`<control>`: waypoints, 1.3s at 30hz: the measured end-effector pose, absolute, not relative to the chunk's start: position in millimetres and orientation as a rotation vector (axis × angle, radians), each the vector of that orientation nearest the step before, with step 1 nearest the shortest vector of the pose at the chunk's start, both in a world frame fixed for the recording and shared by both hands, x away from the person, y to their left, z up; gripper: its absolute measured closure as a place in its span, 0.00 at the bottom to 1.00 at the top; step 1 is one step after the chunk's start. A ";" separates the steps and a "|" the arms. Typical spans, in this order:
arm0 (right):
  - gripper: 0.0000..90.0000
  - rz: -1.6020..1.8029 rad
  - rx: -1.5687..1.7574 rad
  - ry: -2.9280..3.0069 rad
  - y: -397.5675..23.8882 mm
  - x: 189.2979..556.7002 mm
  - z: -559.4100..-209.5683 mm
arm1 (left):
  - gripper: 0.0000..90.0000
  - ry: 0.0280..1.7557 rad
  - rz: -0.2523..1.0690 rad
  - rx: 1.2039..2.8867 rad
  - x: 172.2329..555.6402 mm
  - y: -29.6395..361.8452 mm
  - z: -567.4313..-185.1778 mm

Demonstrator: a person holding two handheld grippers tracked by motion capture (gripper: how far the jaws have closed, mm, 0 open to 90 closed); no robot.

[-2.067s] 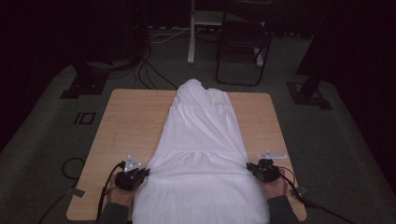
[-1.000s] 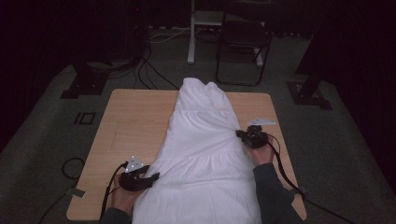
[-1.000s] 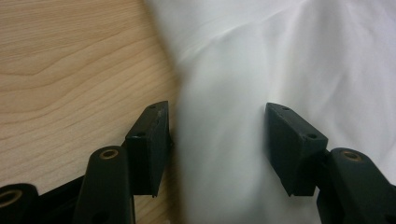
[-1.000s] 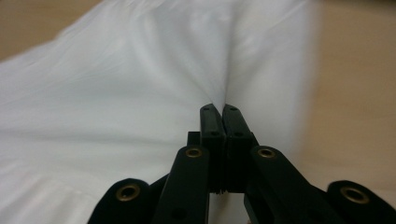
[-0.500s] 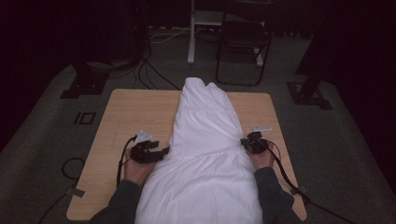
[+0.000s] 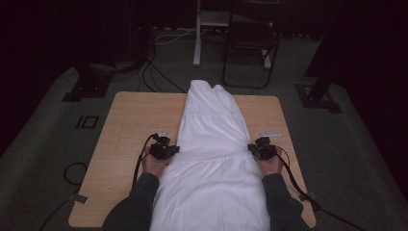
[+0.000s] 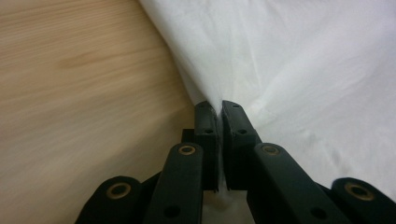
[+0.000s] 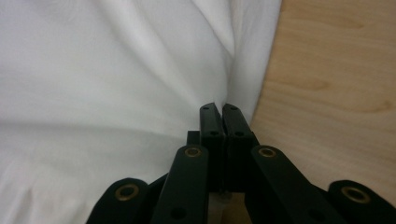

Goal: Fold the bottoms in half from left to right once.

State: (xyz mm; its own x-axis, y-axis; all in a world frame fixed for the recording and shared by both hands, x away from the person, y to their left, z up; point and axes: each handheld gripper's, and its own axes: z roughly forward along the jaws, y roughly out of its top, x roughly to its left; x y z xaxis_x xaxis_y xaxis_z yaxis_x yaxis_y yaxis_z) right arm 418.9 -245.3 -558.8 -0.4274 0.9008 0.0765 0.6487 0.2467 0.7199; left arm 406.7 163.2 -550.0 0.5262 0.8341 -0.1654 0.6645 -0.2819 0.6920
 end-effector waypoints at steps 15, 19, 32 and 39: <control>0.93 1.042 1.286 2.407 -229.4 309.9 -558.8 | 0.93 1.090 0.387 2.074 293.3 196.2 -559.9; 0.68 1.056 1.201 2.386 -229.4 314.1 -540.9 | 0.90 1.095 0.393 2.073 299.6 194.5 -559.8; 0.58 1.195 1.233 2.302 -191.5 431.1 -522.4 | 0.91 1.083 0.430 2.050 300.2 190.9 -562.8; 0.99 1.108 1.227 2.287 -174.8 449.1 -528.3 | 0.89 1.070 0.455 2.064 296.9 188.7 -562.8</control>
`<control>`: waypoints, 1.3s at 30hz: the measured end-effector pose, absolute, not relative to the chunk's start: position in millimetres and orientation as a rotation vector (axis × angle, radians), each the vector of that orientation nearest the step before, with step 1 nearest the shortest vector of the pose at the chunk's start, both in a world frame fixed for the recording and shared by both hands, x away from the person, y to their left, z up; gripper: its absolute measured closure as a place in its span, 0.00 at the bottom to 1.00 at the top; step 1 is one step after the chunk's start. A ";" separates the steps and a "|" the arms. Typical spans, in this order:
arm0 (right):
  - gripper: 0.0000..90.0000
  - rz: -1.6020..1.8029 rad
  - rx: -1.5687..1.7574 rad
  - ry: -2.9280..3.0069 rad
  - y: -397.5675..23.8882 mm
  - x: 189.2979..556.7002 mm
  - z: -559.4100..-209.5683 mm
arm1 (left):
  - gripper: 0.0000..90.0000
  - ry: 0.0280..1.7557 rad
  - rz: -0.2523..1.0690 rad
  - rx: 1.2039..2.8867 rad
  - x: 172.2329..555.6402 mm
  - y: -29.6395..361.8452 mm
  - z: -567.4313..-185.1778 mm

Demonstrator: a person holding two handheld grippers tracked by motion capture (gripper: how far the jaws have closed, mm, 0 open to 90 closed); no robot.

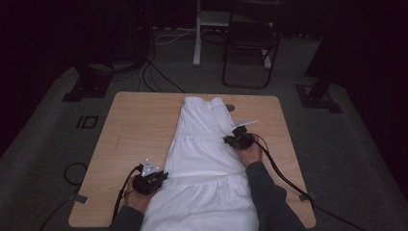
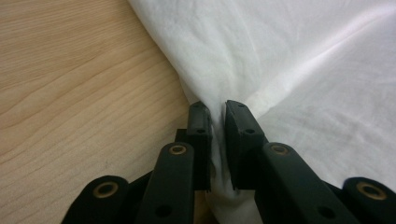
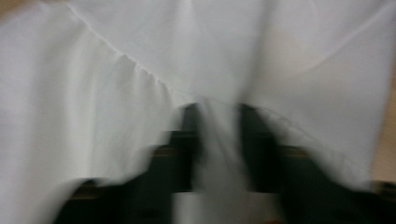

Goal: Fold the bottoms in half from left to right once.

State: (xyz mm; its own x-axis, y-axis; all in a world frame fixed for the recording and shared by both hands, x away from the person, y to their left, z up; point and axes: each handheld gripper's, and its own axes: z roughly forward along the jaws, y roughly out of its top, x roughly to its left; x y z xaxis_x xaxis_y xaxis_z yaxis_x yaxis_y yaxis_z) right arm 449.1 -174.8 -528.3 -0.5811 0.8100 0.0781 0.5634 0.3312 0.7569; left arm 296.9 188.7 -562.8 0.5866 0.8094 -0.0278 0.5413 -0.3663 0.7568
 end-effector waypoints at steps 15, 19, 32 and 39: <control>0.95 1.011 1.355 2.179 -210.0 445.2 -558.9 | 0.58 0.961 0.458 2.046 312.0 177.0 -526.2; 0.95 0.988 1.359 2.185 -208.0 446.0 -557.7 | 0.55 0.994 0.523 2.018 356.6 158.4 -508.7; 0.94 1.036 1.363 2.185 -209.8 435.3 -560.3 | 0.67 1.165 0.530 2.046 394.0 126.8 -559.5; 0.94 0.999 1.244 2.293 -204.7 380.2 -559.3 | 0.67 1.139 0.535 2.046 322.7 142.1 -564.0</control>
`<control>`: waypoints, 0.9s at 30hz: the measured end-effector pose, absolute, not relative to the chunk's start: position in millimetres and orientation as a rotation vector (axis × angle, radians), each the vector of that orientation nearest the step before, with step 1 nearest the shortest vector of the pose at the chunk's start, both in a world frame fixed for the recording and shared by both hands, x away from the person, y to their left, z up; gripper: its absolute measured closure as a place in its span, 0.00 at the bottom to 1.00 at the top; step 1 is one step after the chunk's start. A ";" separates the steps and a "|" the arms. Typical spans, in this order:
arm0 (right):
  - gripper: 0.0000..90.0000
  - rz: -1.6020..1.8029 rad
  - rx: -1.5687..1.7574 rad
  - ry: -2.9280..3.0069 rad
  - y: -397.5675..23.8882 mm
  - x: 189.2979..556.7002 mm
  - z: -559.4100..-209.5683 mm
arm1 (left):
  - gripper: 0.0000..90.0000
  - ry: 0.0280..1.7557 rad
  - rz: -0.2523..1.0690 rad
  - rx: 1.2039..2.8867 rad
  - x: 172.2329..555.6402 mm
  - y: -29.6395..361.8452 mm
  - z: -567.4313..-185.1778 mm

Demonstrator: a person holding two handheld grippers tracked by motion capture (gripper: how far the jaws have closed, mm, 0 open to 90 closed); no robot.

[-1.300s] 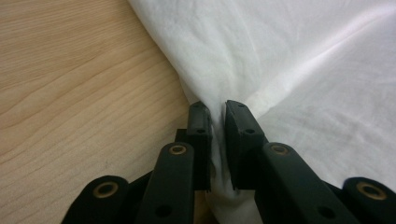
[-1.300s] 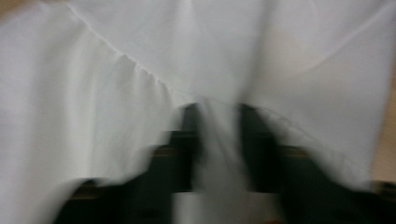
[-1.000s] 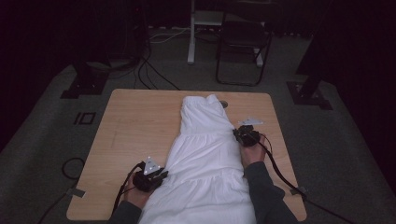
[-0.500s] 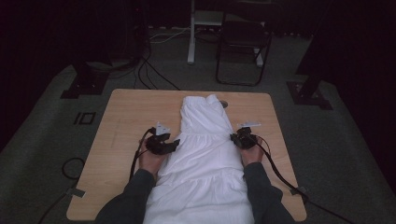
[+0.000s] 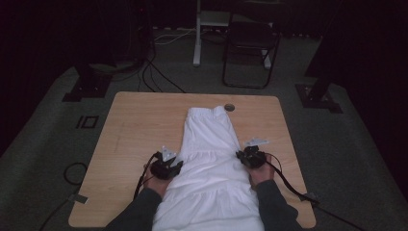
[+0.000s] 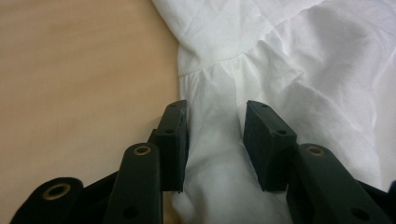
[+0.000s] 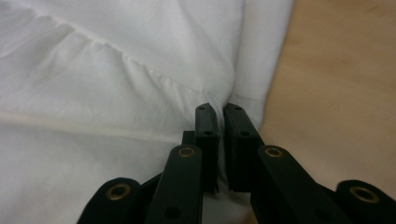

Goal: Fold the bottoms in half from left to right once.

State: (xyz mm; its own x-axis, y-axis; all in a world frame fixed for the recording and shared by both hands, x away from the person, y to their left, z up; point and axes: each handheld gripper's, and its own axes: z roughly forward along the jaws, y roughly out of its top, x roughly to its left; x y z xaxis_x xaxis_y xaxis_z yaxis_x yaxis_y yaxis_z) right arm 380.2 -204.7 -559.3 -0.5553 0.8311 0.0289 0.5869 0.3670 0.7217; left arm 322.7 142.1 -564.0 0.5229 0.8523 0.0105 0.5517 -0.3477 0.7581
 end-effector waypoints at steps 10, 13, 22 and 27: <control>0.61 1.042 1.185 2.357 -217.1 335.2 -537.7 | 0.67 1.078 0.515 2.074 287.3 150.7 -565.7; 0.60 1.155 1.171 2.293 -216.1 359.3 -519.0 | 0.66 1.074 0.517 2.068 288.3 149.8 -566.3; 0.59 1.314 1.311 2.326 -169.1 452.7 -514.5 | 0.66 1.073 0.520 2.072 288.9 149.1 -566.1; 0.63 1.204 1.388 2.473 -150.1 472.1 -540.7 | 0.66 1.075 0.521 2.072 288.8 149.0 -566.1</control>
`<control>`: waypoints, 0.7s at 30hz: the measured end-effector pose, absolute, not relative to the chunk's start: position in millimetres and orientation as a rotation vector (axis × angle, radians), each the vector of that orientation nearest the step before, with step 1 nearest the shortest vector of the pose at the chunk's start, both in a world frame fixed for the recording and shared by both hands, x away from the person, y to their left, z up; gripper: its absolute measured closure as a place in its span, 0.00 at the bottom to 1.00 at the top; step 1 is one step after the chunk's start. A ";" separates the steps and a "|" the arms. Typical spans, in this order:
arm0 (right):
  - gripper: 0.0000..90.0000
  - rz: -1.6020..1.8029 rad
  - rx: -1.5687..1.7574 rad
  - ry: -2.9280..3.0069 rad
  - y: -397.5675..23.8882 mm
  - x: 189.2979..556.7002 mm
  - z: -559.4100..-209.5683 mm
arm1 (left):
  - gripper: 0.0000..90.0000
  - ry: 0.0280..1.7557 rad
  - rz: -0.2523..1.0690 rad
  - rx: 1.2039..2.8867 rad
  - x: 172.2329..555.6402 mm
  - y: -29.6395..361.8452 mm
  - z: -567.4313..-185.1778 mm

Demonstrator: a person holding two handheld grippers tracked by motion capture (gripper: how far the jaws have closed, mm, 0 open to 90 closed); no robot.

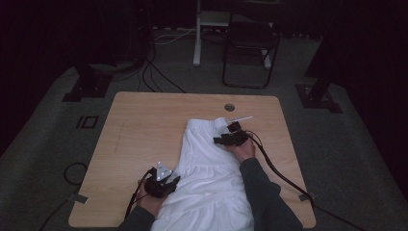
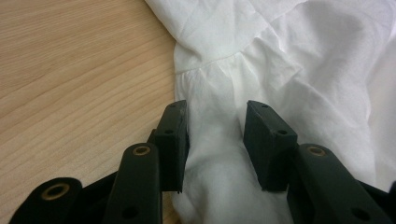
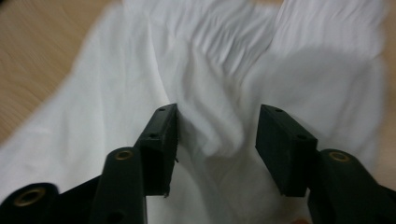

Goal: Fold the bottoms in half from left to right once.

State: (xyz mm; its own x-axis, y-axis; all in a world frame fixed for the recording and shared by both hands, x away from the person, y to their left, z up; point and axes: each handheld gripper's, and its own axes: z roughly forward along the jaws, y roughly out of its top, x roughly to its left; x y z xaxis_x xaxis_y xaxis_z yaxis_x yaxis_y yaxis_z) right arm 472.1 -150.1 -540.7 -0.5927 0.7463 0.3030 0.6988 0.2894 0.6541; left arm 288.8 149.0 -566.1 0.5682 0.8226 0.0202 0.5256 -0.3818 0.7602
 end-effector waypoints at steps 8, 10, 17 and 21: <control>0.98 1.040 1.077 2.161 -160.2 452.7 -493.2 | 0.65 1.074 0.518 2.072 289.1 148.3 -566.0; 0.95 1.021 1.051 2.104 -162.1 452.1 -488.6 | 0.64 1.071 0.525 2.071 288.6 146.4 -566.3; 0.74 1.054 1.154 2.299 -165.1 460.2 -522.2 | 0.63 1.077 0.526 2.070 288.3 146.4 -566.3; 0.60 1.096 1.148 2.218 -166.8 460.9 -517.7 | 0.62 1.081 0.524 2.067 288.5 146.4 -566.4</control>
State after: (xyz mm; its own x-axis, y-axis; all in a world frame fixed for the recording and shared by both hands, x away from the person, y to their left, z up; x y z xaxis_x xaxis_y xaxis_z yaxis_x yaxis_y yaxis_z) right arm 460.9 -166.8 -517.7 -0.5760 0.8175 -0.0032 0.4941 0.3513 0.7952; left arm 288.5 146.4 -566.4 0.5628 0.8264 0.0198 0.5270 -0.3772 0.7616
